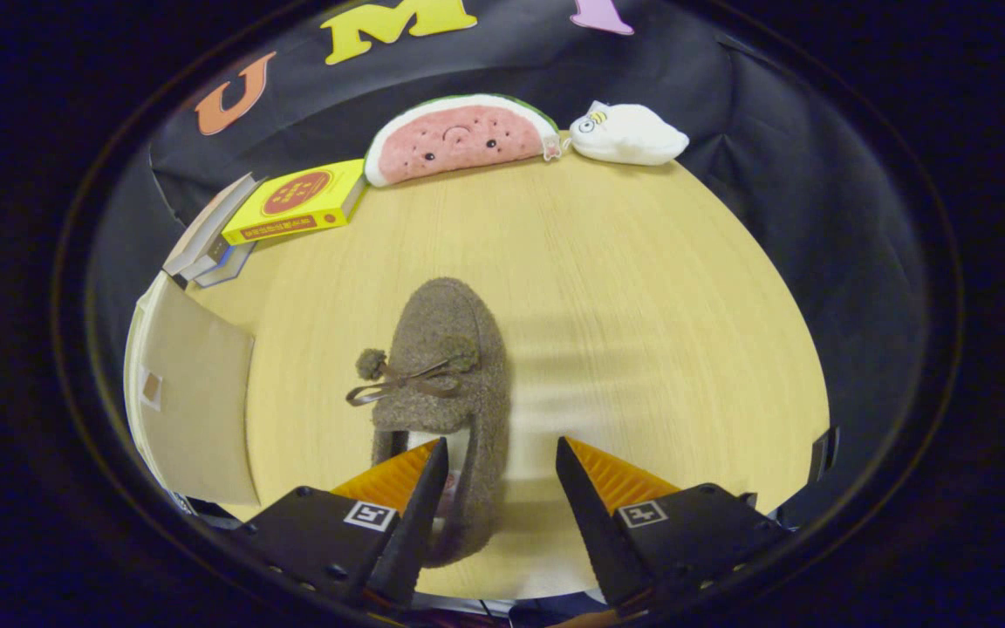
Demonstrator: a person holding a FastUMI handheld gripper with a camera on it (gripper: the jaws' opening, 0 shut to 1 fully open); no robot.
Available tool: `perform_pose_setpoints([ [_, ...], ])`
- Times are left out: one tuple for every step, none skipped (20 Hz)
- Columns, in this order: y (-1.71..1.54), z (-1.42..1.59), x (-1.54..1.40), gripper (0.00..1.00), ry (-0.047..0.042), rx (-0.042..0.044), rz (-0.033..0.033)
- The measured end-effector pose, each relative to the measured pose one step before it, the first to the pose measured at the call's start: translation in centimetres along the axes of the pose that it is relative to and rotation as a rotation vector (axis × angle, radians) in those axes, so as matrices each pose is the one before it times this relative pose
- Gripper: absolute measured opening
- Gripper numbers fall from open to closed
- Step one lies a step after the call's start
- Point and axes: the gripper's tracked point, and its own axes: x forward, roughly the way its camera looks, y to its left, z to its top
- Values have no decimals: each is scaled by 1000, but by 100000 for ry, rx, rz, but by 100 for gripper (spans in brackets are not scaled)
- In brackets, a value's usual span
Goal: Open the storage box then place both shoes into the box .Put the left shoe in first, then the right shoe, with the right side of both shoes facing outward in a uniform manner.
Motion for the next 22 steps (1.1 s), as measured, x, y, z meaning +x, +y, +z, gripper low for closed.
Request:
perform_pose_setpoints([
  [-18,-165,196,73,522,43,458],
  [-91,-113,222,70,477,-29,414],
  [145,-250,580,66,461,627,1025],
  [324,17,-120,54,977,-469,1750],
  [-83,-193,385,41,254,-915,-556],
  [158,-2,110,28,-306,-497,-108],
  [474,65,383,31,-8,388,2433],
  [-366,-385,-273,16,1342,474,-1750],
  [124,315,206,1,-1275,537,-358],
  [-55,-29,-5,1,251,398,-441],
  [17,-242,-196,1,162,934,-92],
  [-245,-181,-192,1,274,985,-1002],
  [-239,-77,-272,1,-124,635,-1036],
  [45,-99,-435,1,-563,337,156],
  [-68,-84,-585,1,-463,267,-249],
  [-4,-142,-763,1,-723,92,-176],
  [188,99,-717,0,-836,190,190],
  [189,147,-1014,0,-1420,455,305],
  [169,221,-1003,0,-1821,465,267],
  [280,259,-1102,0,-1977,100,-7],
  [446,276,-1101,1,-2028,-287,79],
  [445,286,-1158,0,-1776,-500,-1],
])
